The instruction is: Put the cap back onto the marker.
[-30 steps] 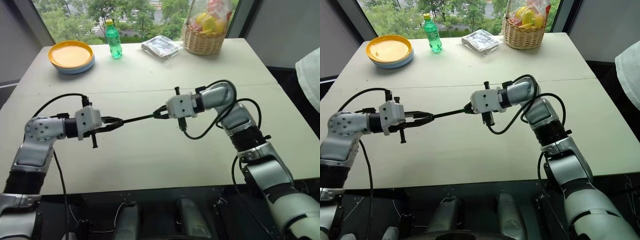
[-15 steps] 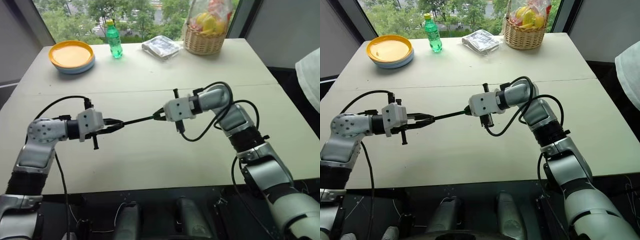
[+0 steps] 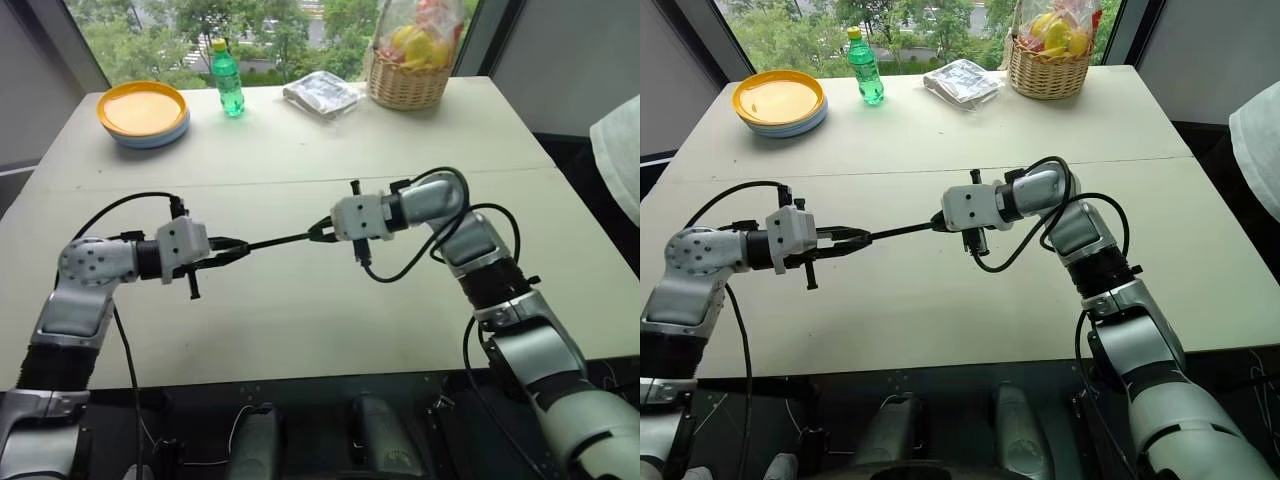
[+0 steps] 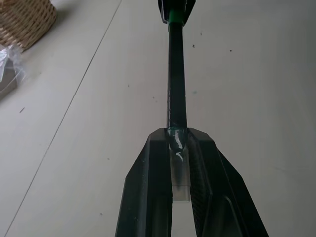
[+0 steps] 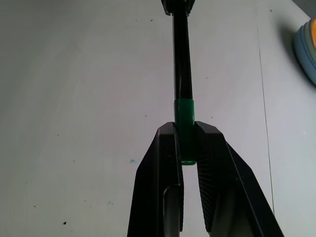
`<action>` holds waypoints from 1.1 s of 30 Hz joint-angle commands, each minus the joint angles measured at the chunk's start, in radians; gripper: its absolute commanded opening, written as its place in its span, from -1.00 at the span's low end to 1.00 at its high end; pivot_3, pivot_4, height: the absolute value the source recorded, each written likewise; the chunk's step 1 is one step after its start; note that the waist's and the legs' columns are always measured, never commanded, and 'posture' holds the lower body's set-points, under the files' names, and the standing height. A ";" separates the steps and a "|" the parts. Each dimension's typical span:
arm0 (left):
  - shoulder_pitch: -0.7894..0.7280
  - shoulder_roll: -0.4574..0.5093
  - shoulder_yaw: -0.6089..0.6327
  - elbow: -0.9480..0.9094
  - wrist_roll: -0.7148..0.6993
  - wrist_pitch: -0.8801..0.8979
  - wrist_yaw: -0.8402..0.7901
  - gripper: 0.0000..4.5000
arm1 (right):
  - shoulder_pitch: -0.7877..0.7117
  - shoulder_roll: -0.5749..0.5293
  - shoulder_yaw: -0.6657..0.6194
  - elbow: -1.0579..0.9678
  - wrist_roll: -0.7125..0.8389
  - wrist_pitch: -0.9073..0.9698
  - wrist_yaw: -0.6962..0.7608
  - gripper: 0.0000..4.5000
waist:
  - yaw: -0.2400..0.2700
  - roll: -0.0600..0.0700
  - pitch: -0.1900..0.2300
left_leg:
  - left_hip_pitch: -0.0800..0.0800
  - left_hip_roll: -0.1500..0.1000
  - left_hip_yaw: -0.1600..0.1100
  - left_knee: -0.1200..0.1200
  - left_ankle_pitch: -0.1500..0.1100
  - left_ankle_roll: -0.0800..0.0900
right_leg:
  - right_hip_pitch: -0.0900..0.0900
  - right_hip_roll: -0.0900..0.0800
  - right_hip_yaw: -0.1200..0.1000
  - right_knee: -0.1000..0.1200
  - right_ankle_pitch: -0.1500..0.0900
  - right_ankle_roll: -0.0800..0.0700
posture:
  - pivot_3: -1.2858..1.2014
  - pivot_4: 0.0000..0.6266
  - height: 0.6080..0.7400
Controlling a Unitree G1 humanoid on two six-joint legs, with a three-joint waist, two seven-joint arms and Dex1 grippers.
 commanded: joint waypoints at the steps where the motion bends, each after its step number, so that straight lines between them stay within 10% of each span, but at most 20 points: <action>1: -0.020 -0.025 0.019 -0.093 -0.053 -0.012 0.032 -1.00 | -0.012 0.083 0.056 -0.086 0.085 -0.043 0.034 -0.98 | -0.001 0.000 0.000 | 0.000 0.000 0.000 0.000 0.000 0.000 | 0.000 0.000 0.000 0.000 0.000 0.000 | 0.03 -0.52 1.00; 9: 0.060 0.006 0.037 -0.127 -0.033 -0.022 0.017 -1.00 | -0.044 0.036 0.041 0.025 0.036 -0.127 0.035 -0.98 | -0.001 0.000 0.000 | 0.000 0.000 0.000 0.000 0.000 0.000 | 0.000 0.000 0.000 0.000 0.000 0.000 | 0.03 -0.52 1.00; 18: 0.242 0.052 0.125 -0.254 -0.067 0.032 0.075 -1.00 | -0.118 -0.023 0.038 0.222 0.004 -0.249 0.009 0.99 | -0.001 0.000 0.000 | 0.000 0.000 0.000 0.000 0.000 0.000 | 0.000 -0.001 0.000 0.000 0.000 0.000 | 0.03 -0.52 1.00; 33: 0.500 -0.074 0.354 -0.548 -0.209 0.428 0.463 -1.00 | -0.017 -0.046 -0.048 0.114 0.155 -0.016 0.001 0.99 | 0.001 0.000 0.000 | 0.000 0.000 0.000 0.000 0.000 0.000 | 0.000 -0.002 0.000 0.000 0.000 0.000 | 0.03 -0.52 1.00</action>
